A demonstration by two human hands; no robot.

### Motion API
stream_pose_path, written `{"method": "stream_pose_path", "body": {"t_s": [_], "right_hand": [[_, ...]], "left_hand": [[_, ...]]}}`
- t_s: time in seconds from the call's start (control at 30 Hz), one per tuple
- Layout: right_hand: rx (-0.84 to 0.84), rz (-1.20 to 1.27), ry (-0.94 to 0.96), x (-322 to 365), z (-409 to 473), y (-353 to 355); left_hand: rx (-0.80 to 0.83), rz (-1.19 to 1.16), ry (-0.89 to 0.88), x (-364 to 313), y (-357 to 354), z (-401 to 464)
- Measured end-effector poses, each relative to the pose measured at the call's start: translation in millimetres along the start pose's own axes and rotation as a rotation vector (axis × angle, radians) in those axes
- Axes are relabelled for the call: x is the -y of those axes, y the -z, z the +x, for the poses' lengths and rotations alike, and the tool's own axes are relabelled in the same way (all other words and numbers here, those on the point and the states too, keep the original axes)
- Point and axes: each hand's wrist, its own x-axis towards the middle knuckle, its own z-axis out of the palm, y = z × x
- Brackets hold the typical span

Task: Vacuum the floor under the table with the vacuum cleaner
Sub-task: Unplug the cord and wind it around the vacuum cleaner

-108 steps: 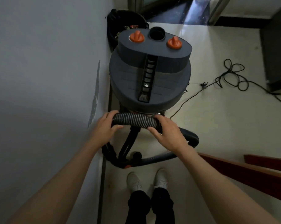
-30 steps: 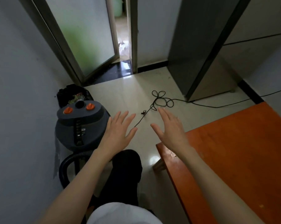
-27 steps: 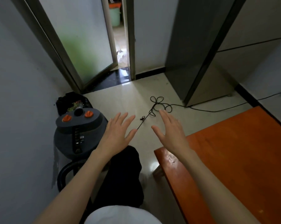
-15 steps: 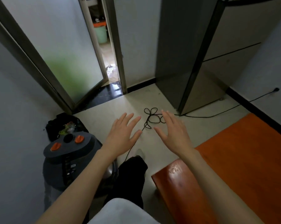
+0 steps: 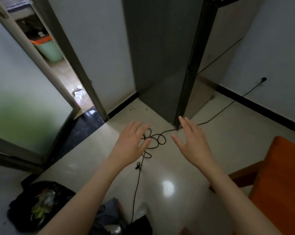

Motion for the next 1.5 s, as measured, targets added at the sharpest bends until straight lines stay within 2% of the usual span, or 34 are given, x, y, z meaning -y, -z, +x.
{"method": "stream_pose_path", "body": {"t_s": [0.27, 0.53, 0.73, 1.07, 1.33, 1.5], "right_hand": [[-0.054, -0.031, -0.107, 4, 77, 21], [-0.13, -0.001, -0.21, -45, 124, 53], [-0.172, -0.019, -0.348, -137, 166, 102], [-0.221, -0.061, -0.469, -319, 274, 208], [-0.21, -0.088, -0.547, -444, 358, 260], [-0.141, -0.092, -0.623, -524, 428, 278]], "left_hand": [[0.072, -0.025, -0.076, 35, 18, 82], [0.185, -0.041, -0.149, 3, 5, 168], [0.236, -0.105, -0.285, -80, -24, 272], [0.227, -0.026, -0.415, -249, -74, 477], [0.249, -0.005, -0.452, -334, -113, 627], [0.343, -0.021, -0.475, -378, -152, 726]]}}
